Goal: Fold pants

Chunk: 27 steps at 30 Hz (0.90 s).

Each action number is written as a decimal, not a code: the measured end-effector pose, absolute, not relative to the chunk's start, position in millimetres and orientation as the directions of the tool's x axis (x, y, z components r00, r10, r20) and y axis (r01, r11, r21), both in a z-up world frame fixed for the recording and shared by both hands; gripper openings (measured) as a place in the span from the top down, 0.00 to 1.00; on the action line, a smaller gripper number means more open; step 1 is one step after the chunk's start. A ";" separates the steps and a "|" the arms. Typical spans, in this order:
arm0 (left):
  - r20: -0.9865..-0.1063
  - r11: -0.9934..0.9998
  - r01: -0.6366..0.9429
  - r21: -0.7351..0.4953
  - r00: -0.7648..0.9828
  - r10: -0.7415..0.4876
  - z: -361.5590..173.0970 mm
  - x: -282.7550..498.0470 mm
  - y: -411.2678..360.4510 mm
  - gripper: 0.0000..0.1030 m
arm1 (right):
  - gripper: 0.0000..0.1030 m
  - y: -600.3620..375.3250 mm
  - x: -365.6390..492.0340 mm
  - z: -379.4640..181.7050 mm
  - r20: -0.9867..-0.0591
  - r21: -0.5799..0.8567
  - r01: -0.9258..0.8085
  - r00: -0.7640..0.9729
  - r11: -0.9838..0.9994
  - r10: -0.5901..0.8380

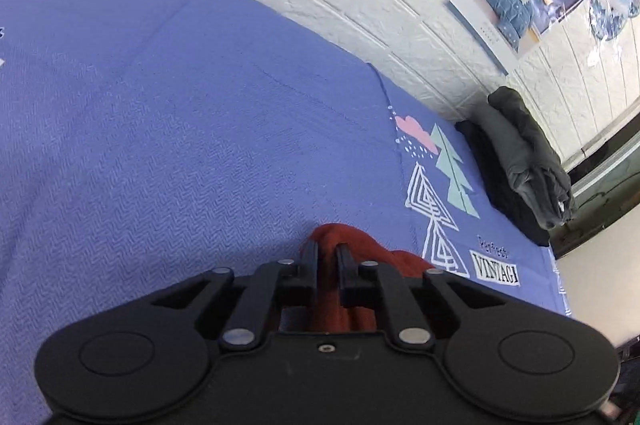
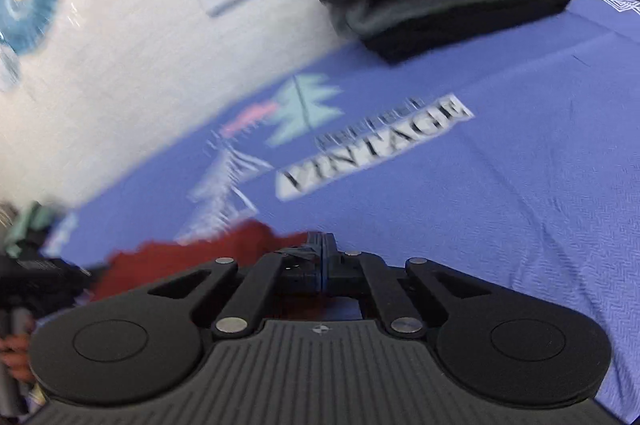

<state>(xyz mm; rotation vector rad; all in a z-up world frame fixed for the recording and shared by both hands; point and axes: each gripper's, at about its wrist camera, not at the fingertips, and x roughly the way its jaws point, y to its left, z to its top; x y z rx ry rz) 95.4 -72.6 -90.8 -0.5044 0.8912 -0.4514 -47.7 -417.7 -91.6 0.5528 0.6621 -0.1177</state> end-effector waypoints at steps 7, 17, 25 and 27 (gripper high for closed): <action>-0.582 0.817 0.199 -0.541 0.613 -0.534 -53.5 58.7 -36.8 0.63 | 0.37 -426.8 -89.7 -66.4 -0.543 0.520 0.208 0.829 0.829 0.133; -0.646 0.767 0.281 -0.576 0.419 -0.638 -77.8 17.7 -42.6 0.23 | 0.00 -409.8 -105.3 -77.6 -0.606 0.552 0.121 0.738 0.825 0.297; -0.576 0.670 0.331 -0.665 0.343 -0.741 -96.7 36.4 -72.3 0.30 | 0.24 -423.2 -83.0 -103.3 -0.483 0.757 0.119 0.764 0.642 0.428; -0.566 0.661 0.319 -0.679 0.347 -0.748 -98.4 40.2 -75.2 0.29 | 0.34 -420.2 -74.2 -106.9 -0.470 0.771 0.124 0.772 0.624 0.428</action>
